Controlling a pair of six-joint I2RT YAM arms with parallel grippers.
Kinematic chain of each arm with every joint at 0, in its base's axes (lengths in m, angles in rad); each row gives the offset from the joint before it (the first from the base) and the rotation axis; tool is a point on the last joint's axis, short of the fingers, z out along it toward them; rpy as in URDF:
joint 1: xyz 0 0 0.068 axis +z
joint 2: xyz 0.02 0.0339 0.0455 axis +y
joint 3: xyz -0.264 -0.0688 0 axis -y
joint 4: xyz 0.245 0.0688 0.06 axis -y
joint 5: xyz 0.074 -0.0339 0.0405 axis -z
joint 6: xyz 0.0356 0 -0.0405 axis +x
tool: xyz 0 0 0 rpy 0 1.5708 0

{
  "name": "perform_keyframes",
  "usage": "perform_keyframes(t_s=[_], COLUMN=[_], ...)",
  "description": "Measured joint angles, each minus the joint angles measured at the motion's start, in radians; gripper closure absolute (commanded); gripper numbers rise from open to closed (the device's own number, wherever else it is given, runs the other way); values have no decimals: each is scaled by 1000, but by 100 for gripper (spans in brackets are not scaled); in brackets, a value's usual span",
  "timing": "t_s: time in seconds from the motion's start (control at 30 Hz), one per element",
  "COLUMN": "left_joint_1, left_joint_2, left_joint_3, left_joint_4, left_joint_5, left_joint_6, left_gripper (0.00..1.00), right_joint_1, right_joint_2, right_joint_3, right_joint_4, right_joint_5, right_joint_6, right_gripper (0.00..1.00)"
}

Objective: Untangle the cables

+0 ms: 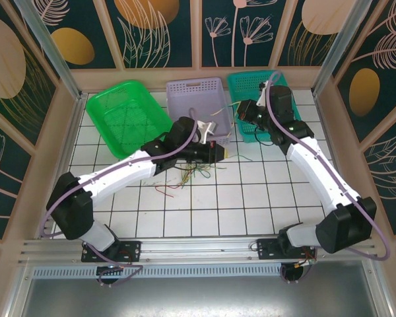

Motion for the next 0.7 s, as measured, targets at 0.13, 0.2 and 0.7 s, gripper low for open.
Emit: perform_keyframes(t_s=[0.13, 0.2, 0.7], left_joint_1=[-32, -44, -66], left_joint_2=[38, 60, -143], left_joint_3=[28, 51, 129], left_joint_4=[18, 17, -124], left_joint_5=[-4, -5, -235], left_joint_6=[0, 1, -83], left_gripper=[100, 100, 29], right_joint_1=[-4, -4, -30], right_joint_2=[21, 27, -45], right_joint_3=[0, 0, -42], right_joint_4=[25, 31, 74], right_joint_5=[-40, -47, -10], right_joint_6=[0, 0, -156], right_gripper=[100, 100, 100])
